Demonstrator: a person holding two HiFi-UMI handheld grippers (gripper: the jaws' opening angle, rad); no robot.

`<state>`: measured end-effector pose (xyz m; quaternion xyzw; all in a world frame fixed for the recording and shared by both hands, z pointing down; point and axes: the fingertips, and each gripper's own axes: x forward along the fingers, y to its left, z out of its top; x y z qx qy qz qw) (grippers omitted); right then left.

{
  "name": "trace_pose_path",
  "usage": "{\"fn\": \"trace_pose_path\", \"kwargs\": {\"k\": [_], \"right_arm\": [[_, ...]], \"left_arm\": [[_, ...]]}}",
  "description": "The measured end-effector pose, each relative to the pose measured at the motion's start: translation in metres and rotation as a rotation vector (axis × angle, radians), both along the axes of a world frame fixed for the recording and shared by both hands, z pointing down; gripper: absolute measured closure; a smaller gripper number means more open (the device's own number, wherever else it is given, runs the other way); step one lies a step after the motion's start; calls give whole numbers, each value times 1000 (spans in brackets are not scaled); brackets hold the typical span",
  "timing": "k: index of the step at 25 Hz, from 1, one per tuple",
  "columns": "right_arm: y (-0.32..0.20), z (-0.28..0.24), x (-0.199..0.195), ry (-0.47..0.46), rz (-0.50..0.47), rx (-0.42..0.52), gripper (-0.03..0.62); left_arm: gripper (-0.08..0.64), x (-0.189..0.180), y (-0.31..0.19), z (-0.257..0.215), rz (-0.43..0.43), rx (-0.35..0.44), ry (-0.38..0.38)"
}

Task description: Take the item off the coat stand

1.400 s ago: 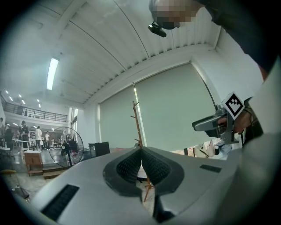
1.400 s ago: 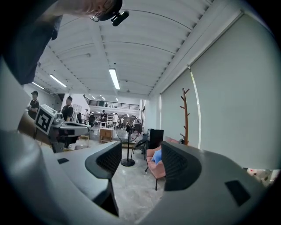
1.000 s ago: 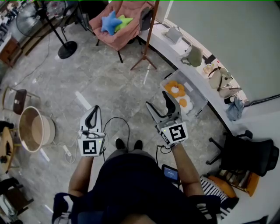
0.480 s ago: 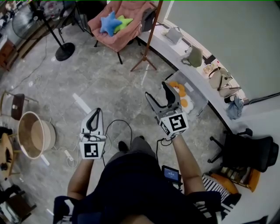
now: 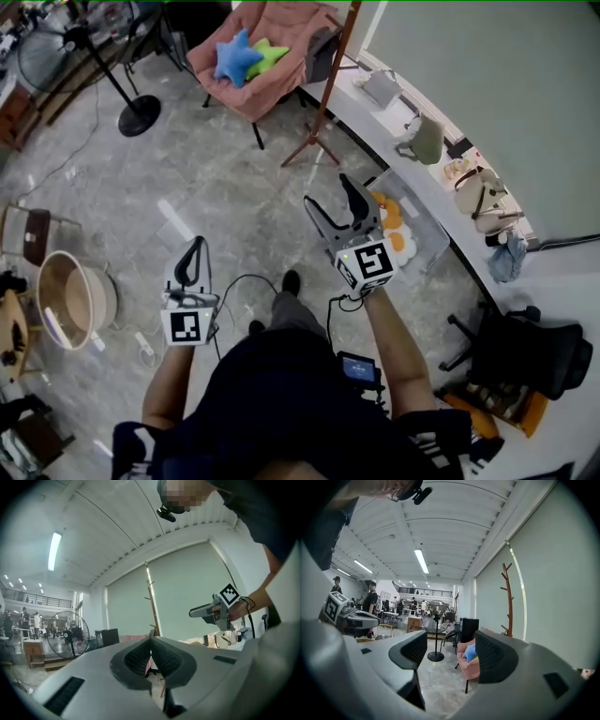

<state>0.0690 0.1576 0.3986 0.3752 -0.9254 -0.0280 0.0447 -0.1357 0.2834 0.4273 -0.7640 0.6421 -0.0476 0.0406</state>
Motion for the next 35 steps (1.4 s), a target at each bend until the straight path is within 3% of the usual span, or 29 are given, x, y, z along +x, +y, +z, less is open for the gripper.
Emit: {"fn": "trace_pose_path", "kwargs": {"k": [7, 19, 35], "right_arm": [[-101, 7, 8, -20, -34, -42, 258], [-225, 26, -8, 6, 4, -53, 258], [-388, 50, -98, 21, 206, -70, 258]], "left_arm": [[535, 9, -101, -14, -48, 3, 30], [535, 3, -227, -14, 6, 13, 12], [535, -102, -424, -15, 184, 5, 50]]}}
